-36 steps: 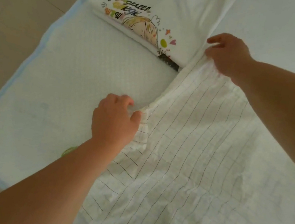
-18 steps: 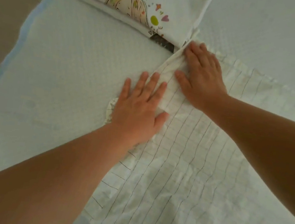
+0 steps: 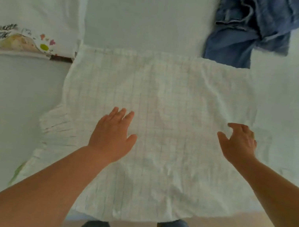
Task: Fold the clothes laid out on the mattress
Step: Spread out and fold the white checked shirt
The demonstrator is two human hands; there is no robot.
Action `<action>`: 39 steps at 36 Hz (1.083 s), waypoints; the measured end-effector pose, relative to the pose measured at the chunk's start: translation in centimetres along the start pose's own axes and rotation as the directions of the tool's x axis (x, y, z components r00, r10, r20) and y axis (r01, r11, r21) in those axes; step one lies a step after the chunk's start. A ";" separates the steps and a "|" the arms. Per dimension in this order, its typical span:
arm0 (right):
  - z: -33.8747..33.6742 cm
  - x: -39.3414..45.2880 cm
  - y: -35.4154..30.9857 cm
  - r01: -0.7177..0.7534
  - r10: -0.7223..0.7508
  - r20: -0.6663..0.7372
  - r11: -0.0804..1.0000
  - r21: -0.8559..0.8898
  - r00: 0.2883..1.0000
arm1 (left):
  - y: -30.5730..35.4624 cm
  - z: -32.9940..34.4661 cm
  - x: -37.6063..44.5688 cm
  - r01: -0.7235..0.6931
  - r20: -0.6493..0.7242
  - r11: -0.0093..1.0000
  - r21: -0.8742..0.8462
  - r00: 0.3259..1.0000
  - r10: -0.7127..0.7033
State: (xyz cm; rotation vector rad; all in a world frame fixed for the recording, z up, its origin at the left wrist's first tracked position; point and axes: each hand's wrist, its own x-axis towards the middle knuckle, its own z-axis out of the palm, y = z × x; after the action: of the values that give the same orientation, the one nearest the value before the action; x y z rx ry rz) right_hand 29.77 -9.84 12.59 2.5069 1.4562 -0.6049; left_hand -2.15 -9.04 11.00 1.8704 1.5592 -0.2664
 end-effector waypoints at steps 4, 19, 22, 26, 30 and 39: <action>-1.8 3.3 6.2 -0.164 0.163 0.021 0.985 0.053 0.986 | 4.7 0.9 2.0 -0.007 0.032 0.999 0.037 0.999 0.006; -1.3 16.9 13.6 -0.033 0.011 0.067 0.941 0.337 0.998 | 25.0 2.6 19.8 -0.100 -0.113 0.994 0.048 0.988 0.105; -1.1 15.8 16.0 -0.030 0.005 0.071 0.935 0.355 0.997 | 30.1 2.6 23.0 -0.268 -0.079 0.956 0.116 0.957 0.278; -0.7 13.7 19.6 -0.076 0.023 0.150 0.929 0.362 0.988 | 35.2 3.0 26.3 -0.402 0.128 0.864 0.304 0.916 0.381; -0.6 12.0 21.8 -0.184 0.050 0.289 0.870 0.457 0.956 | 37.3 2.8 28.0 -0.456 0.258 0.761 0.462 0.890 0.376; 0.5 11.1 24.3 -0.050 -0.120 0.436 0.932 0.358 0.892 | 38.8 2.3 29.3 -0.425 0.228 0.668 0.611 0.903 0.365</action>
State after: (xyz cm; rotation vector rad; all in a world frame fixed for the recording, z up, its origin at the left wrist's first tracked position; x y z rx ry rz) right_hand 55.42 -13.49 6.19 2.3441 1.3020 -1.4721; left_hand 42.21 10.65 7.21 2.6394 1.0021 -0.7570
